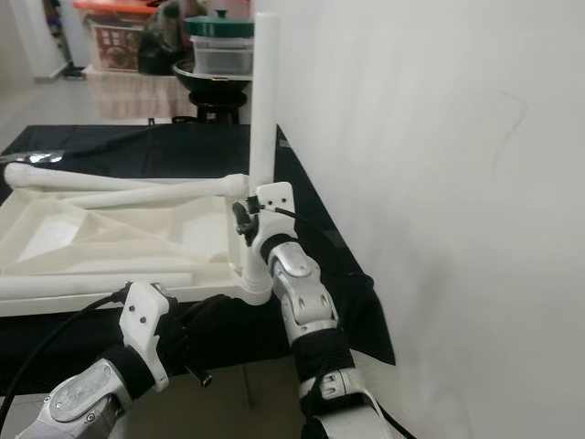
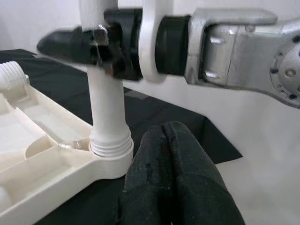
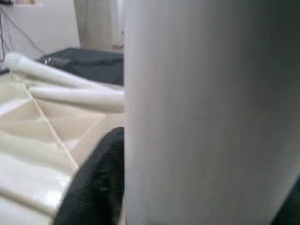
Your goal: Building children table
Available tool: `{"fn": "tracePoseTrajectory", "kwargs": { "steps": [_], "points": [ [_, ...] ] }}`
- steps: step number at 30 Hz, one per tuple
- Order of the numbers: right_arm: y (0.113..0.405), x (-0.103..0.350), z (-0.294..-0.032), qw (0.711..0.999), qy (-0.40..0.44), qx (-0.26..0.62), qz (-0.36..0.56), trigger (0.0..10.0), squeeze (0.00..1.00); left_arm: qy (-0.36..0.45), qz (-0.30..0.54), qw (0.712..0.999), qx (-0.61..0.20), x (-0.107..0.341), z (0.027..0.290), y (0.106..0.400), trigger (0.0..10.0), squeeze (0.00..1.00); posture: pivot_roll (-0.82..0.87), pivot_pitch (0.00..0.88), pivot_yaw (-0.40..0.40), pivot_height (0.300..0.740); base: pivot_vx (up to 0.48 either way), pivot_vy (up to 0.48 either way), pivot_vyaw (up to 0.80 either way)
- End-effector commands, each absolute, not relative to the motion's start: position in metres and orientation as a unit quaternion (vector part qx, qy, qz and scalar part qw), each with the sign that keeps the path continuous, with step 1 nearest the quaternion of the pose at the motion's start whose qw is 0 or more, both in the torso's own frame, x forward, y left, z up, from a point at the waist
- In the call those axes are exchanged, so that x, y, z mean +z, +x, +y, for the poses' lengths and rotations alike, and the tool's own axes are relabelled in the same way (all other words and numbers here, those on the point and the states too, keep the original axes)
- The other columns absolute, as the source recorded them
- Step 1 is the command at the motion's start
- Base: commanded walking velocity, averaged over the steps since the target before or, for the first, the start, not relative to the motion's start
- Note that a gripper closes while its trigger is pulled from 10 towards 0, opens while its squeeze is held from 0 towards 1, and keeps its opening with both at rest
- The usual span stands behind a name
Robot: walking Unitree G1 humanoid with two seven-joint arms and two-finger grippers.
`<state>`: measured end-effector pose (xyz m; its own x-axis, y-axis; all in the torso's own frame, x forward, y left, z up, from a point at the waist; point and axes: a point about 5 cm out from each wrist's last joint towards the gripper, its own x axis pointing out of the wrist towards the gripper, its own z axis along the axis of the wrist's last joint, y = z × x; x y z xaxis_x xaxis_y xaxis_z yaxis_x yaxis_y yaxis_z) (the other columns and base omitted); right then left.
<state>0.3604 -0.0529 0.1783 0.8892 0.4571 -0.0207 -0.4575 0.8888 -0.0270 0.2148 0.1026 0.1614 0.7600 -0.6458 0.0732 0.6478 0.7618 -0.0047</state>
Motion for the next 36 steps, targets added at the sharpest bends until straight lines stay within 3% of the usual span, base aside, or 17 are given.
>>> {"fn": "tracePoseTrajectory", "kwargs": {
  "steps": [1,6,7,8,10,11,14,20,21,29,36],
  "points": [
    [0.358,0.178,-0.048,0.96,0.003,0.28,0.015,10.0,1.0,-0.011,-0.026,0.939,-0.341,0.158,0.102,0.216,10.0,0.0,0.0,0.0,-0.095,0.74,0.0,0.0,0.0],
    [0.356,0.187,-0.049,0.941,0.025,0.338,-0.004,10.0,1.0,-0.012,-0.026,0.939,-0.342,0.158,0.102,0.217,10.0,0.0,0.0,0.0,-0.094,0.74,0.0,0.0,0.0],
    [0.355,0.19,-0.052,0.929,0.017,0.369,-0.016,10.0,0.7,-0.013,-0.027,0.939,-0.343,0.158,0.101,0.217,10.0,0.0,-0.01,0.0,-0.095,0.74,0.0,0.0,0.0],
    [0.354,0.193,-0.057,0.906,0.013,0.422,-0.022,10.0,0.0,-0.014,-0.027,0.939,-0.343,0.158,0.1,0.218,10.0,0.0,-0.01,0.0,-0.1,0.74,0.0,0.0,0.0],
    [0.35,0.188,-0.069,0.84,-0.029,0.541,-0.01,10.0,0.0,-0.015,-0.029,0.939,-0.343,0.157,0.098,0.219,10.0,0.0,-0.01,0.0,-0.109,0.74,0.0,0.0,0.0],
    [0.35,0.183,-0.073,0.831,-0.048,0.553,0.0,10.0,0.0,-0.015,-0.029,0.939,-0.343,0.157,0.097,0.219,10.0,0.0,-0.01,0.0,-0.113,0.74,0.0,0.0,0.0],
    [0.355,0.175,-0.079,0.826,-0.065,0.559,0.027,10.0,0.0,-0.015,-0.03,0.939,-0.343,0.157,0.097,0.22,10.0,0.0,-0.02,0.0,-0.117,0.74,0.0,0.0,0.0],
    [0.372,0.177,-0.088,0.847,-0.08,0.524,0.051,9.7,0.0,-0.015,-0.031,0.939,-0.343,0.157,0.096,0.22,10.0,0.0,-0.02,0.0,-0.113,0.74,0.0,0.0,0.0],
    [0.375,0.182,-0.091,0.847,-0.055,0.526,0.05,0.0,0.0,-0.015,-0.03,0.939,-0.343,0.156,0.097,0.219,10.0,0.0,-0.02,0.0,-0.106,0.74,0.0,0.0,0.0],
    [0.377,0.186,-0.107,0.842,-0.042,0.535,0.046,0.0,0.0,-0.014,-0.028,0.939,-0.343,0.156,0.098,0.218,10.0,0.0,-0.01,0.0,-0.099,0.74,0.0,0.0,0.0],
    [0.367,0.165,-0.126,0.879,-0.073,0.467,0.061,0.0,0.0,-0.015,-0.028,0.939,-0.343,0.158,0.099,0.216,10.0,0.0,-0.02,0.0,-0.105,0.74,0.0,0.0,0.0]
  ]
}}
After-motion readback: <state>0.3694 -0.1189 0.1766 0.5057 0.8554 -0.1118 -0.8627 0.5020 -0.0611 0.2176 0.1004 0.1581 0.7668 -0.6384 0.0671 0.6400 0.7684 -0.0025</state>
